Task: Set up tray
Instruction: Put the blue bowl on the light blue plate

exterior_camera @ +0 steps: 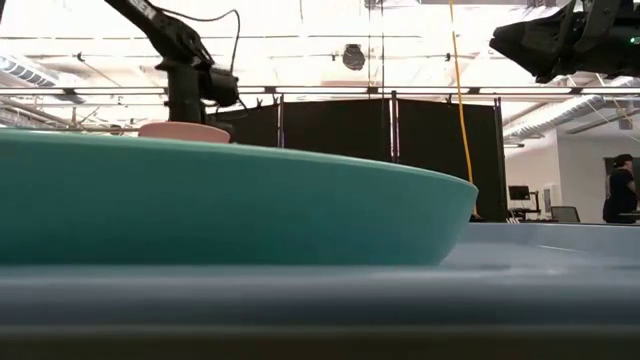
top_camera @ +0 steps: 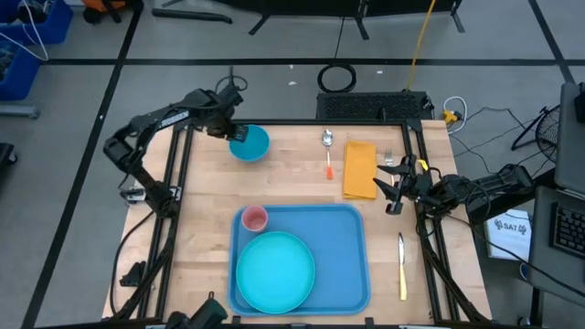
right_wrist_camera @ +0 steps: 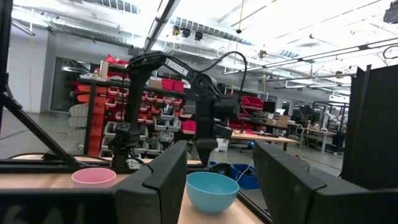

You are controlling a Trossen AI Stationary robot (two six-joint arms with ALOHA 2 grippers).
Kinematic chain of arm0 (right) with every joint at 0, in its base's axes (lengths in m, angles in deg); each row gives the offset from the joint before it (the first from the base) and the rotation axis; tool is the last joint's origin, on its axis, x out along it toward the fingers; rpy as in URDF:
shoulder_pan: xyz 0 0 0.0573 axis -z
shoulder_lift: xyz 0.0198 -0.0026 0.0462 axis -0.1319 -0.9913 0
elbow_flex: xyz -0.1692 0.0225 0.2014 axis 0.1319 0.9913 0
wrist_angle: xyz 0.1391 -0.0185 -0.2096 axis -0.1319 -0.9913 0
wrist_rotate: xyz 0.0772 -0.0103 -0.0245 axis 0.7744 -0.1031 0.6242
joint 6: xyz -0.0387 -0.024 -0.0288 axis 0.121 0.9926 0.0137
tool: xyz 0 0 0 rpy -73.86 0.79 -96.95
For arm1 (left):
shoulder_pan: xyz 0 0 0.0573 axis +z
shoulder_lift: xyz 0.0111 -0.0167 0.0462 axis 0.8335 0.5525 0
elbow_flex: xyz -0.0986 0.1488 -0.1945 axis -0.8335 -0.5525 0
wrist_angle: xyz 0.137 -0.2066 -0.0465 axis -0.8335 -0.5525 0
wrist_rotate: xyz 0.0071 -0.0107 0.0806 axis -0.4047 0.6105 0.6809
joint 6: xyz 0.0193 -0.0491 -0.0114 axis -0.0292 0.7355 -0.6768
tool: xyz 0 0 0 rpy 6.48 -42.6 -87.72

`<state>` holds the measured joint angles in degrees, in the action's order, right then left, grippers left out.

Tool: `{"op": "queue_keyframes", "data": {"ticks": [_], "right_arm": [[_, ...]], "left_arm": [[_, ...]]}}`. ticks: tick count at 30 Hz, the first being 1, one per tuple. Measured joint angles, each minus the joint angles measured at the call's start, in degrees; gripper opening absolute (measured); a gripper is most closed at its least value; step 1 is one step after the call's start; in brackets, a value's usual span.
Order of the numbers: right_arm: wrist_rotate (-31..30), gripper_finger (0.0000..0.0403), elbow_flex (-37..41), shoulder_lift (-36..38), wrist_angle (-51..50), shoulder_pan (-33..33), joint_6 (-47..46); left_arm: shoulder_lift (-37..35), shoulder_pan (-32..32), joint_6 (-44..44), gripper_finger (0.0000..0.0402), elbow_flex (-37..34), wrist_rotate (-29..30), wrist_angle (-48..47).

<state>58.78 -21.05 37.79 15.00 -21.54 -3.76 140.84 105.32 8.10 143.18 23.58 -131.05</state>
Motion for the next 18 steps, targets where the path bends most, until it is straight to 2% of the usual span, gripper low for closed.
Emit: {"op": "queue_keyframes", "data": {"ticks": [18], "right_arm": [[0.0,0.0173,0.0,0.0,-0.6,0.0,0.0]], "left_arm": [[7.8,0.1,-1.8,0.0140,0.0,-4.3,3.1]]}}
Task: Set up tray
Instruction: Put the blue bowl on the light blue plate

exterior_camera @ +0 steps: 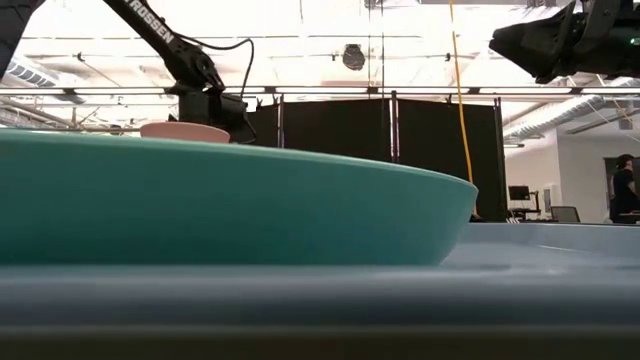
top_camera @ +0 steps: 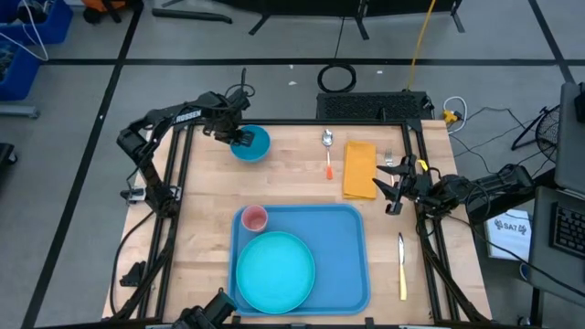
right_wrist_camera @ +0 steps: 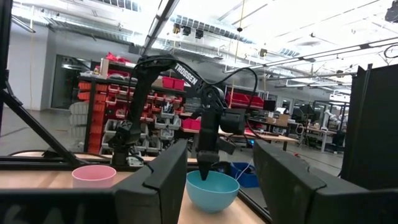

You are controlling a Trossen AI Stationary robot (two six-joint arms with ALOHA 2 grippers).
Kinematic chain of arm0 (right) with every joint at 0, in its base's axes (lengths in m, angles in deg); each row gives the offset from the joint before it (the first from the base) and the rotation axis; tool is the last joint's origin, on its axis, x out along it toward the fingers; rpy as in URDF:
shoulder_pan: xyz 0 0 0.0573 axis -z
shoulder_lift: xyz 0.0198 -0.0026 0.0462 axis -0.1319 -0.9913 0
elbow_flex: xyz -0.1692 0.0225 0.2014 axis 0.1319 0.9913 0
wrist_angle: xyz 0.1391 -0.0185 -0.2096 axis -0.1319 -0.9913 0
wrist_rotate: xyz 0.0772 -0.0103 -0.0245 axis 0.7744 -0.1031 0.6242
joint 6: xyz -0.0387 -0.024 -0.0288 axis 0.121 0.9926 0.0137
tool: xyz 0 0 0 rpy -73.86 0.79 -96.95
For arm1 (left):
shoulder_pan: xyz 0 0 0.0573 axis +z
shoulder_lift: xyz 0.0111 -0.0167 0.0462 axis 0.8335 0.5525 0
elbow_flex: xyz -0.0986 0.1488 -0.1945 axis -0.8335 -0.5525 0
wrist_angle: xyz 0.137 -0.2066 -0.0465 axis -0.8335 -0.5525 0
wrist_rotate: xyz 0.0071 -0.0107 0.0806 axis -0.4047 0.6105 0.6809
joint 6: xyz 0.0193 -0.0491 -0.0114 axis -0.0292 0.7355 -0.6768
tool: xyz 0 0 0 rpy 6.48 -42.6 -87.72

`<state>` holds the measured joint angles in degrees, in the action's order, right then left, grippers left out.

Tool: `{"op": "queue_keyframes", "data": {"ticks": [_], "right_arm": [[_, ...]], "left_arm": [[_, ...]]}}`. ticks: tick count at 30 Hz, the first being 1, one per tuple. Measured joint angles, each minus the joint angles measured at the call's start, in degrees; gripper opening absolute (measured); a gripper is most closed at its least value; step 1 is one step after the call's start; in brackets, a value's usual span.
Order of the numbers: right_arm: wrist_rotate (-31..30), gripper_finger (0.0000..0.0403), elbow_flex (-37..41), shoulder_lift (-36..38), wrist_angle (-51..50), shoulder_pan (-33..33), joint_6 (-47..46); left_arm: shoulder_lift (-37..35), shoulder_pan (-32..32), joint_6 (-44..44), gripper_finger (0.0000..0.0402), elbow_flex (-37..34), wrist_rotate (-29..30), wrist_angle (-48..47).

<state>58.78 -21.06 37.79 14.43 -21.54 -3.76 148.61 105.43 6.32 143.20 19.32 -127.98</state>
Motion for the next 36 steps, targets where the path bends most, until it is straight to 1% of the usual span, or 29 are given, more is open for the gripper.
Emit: {"op": "queue_keyframes", "data": {"ticks": [3,5,7,8,12,14,16,19,21,25,28,32,36], "right_arm": [[0.0,0.0173,0.0,0.0,-0.3,0.0,0.0],[0.0,0.0173,0.0,0.0,-0.3,0.0,0.0],[0.0,0.0173,0.0,0.0,-0.3,0.0,0.0],[0.0,0.0173,0.0,0.0,-0.3,0.0,0.0],[0.0,0.0173,0.0,0.0,-0.4,0.0,0.0],[0.0,0.0173,0.0,0.0,-0.5,0.0,0.0],[0.0,0.0173,0.0,0.0,-0.8,0.0,0.0],[0.0,0.0173,0.0,0.0,-0.8,0.0,0.0],[0.0,0.0173,0.0,0.0,-0.8,0.0,0.0],[0.0,0.0173,0.0,0.0,-0.8,0.0,0.0],[0.1,0.0173,0.0,0.0,-0.7,0.0,0.0],[0.1,0.0173,0.0,0.0,-0.7,0.0,0.0],[0.2,0.0173,0.0,0.0,-0.7,0.0,-0.2]], "left_arm": [[0.1,-0.1,-0.8,0.0115,0.0,0.0,-0.3],[0.0,-0.2,-1.0,0.0078,0.0,0.2,-0.2],[0.0,-0.2,-1.5,0.0028,0.0,0.1,-0.1],[0.0,-0.2,-2.4,0.0017,0.2,-0.3,0.1],[-0.5,-0.5,-3.0,0.0009,0.2,1.6,-0.2],[-2.2,-1.3,-4.3,0.0008,0.1,4.1,0.0],[-4.4,-2.1,-4.6,0.0008,0.1,5.8,0.5],[-9.3,-3.3,-4.5,0.0008,0.6,5.2,0.5],[-13.3,-5.2,-3.3,0.0008,0.8,4.9,0.6],[-21.3,-12.0,-1.4,0.0008,0.8,3.1,0.9],[-26.8,-19.1,0.1,0.0008,0.8,0.5,3.1],[-31.9,-30.9,5.5,0.0008,0.9,-0.2,4.7],[-32.6,-45.0,12.2,0.0008,0.9,2.8,4.7]]}}
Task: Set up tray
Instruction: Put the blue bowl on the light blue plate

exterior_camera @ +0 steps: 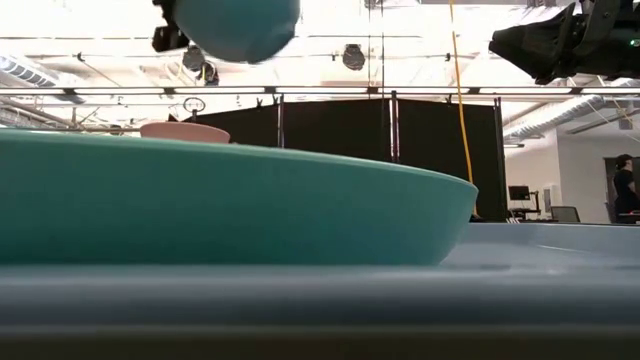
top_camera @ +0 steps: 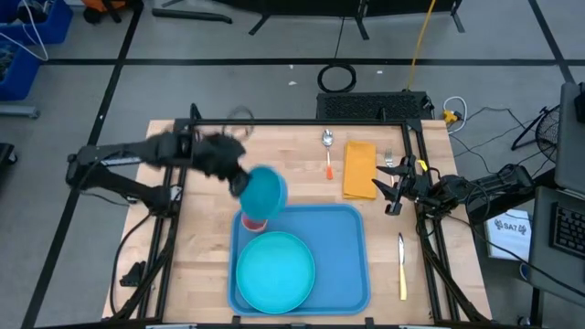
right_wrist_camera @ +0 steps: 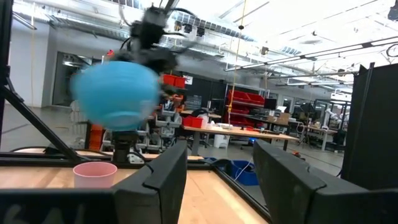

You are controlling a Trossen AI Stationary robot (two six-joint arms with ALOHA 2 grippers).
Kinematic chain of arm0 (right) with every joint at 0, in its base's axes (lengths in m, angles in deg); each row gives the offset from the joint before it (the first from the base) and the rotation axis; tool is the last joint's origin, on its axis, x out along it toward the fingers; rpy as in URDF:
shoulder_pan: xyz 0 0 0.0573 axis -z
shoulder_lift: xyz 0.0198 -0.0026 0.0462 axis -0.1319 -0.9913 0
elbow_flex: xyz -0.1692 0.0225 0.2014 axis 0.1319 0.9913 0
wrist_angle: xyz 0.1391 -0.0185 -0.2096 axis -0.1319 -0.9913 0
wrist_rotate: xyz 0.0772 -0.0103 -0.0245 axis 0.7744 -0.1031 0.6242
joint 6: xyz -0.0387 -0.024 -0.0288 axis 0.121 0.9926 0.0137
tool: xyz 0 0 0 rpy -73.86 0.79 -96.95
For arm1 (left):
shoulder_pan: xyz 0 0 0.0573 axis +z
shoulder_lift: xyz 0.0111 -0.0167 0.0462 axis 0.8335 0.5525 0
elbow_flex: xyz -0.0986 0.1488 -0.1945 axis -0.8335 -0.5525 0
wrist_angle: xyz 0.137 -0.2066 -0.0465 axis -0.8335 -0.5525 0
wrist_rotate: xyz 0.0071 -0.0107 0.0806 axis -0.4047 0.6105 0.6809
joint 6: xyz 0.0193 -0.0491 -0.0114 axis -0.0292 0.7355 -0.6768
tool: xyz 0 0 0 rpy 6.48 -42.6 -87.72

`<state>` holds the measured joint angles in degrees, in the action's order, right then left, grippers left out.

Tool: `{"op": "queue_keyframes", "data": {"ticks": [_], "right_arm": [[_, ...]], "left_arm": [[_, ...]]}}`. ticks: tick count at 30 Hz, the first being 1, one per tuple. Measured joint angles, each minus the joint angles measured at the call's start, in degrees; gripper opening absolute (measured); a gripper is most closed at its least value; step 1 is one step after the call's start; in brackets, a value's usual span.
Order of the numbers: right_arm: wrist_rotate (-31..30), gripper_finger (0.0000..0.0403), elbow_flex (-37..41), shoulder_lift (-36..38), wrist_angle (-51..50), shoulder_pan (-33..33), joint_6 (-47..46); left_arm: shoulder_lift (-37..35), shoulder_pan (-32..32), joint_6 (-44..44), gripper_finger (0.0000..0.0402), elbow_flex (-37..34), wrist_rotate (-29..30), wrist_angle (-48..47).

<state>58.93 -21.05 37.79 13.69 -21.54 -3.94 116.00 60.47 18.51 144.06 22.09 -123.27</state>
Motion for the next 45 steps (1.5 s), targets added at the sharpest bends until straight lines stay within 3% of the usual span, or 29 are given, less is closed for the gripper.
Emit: {"op": "queue_keyframes", "data": {"ticks": [7,10,14,19,23,32,45], "right_arm": [[0.0,0.0173,0.0,0.0,0.3,0.0,0.0],[0.0,0.0173,0.0,0.0,0.9,0.0,-0.5],[0.1,0.0173,0.0,0.0,1.4,0.0,-1.3],[0.1,0.0173,0.0,0.0,1.4,0.0,-1.4],[0.1,0.0173,0.0,0.0,1.4,0.0,-1.4],[0.3,0.0173,0.0,0.0,1.3,0.0,-1.4],[0.3,0.0173,0.0,0.0,1.3,0.0,-1.4]], "left_arm": [[7.3,-19.1,11.8,0.0008,0.0,2.2,7.4],[12.3,-23.4,15.7,0.0008,2.6,1.8,8.5],[20.7,-26.8,19.0,0.0008,9.3,1.4,2.2],[30.8,-28.1,19.8,0.0008,20.5,2.5,-13.9],[36.2,-28.2,18.4,0.0008,24.9,1.3,-16.2],[42.3,-28.0,17.5,0.0008,24.7,-6.1,-17.5],[42.7,-27.1,16.8,0.0008,24.7,-2.9,-17.5]]}}
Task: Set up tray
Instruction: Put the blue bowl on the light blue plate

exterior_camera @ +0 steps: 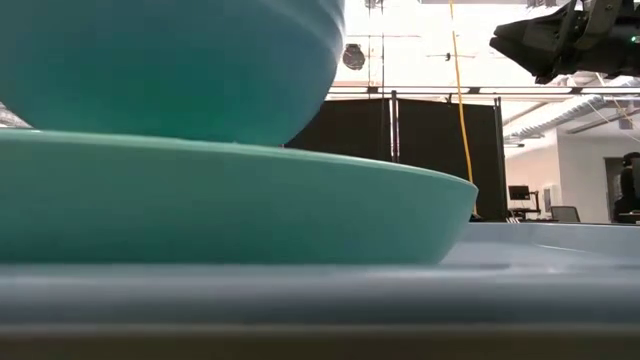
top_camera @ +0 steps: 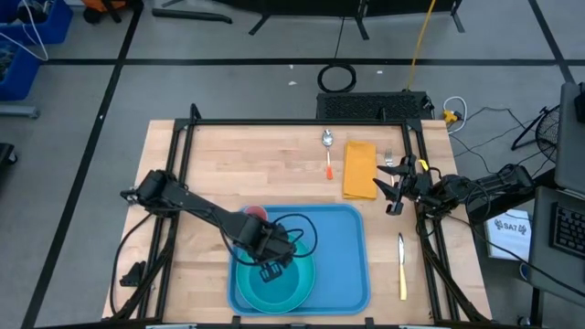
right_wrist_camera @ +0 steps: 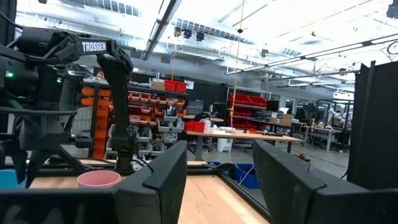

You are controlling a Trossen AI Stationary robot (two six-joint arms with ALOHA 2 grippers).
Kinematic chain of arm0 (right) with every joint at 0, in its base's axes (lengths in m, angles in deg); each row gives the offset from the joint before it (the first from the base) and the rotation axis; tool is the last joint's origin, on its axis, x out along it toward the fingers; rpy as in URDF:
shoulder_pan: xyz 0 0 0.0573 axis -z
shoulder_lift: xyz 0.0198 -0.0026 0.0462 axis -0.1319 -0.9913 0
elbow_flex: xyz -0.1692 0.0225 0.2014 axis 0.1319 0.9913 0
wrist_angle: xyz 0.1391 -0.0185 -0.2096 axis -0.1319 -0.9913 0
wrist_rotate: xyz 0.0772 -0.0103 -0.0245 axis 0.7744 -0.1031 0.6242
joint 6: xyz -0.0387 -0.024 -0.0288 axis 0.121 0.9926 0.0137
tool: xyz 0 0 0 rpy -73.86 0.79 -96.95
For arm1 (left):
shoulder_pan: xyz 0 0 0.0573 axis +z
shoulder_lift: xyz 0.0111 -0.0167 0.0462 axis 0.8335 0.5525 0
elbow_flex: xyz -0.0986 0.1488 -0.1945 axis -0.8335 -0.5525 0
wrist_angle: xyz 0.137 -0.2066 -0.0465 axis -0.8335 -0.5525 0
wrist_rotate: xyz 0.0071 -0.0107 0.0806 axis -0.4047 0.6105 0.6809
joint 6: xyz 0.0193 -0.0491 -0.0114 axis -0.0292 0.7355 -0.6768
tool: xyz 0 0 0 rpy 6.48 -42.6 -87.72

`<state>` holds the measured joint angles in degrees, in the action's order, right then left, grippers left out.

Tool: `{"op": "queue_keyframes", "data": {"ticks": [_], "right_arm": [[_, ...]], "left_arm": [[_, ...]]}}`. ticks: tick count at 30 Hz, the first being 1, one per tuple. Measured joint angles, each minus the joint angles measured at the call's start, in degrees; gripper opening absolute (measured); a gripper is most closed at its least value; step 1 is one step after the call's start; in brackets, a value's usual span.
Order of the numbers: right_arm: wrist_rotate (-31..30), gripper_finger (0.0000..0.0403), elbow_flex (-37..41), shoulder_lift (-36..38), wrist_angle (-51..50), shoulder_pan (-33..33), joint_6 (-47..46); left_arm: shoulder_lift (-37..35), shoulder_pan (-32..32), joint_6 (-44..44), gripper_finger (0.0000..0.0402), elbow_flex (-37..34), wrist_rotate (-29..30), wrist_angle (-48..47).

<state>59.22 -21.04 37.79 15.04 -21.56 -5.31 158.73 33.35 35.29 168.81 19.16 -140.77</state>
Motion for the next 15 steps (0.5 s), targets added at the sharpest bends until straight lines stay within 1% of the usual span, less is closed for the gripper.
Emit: {"op": "queue_keyframes", "data": {"ticks": [4,10,15], "right_arm": [[0.0,0.0173,0.0,0.0,0.0,0.0,0.0],[0.0,0.0173,0.0,0.0,0.0,0.0,0.0],[0.0,0.0173,0.0,0.0,0.0,0.0,0.0]], "left_arm": [[1.1,0.0,0.0,0.0008,0.0,0.8,0.0],[3.9,0.4,-1.8,0.0008,0.0,-0.8,-0.2],[4.1,0.7,-2.4,0.0008,0.0,-0.6,-0.8]]}}
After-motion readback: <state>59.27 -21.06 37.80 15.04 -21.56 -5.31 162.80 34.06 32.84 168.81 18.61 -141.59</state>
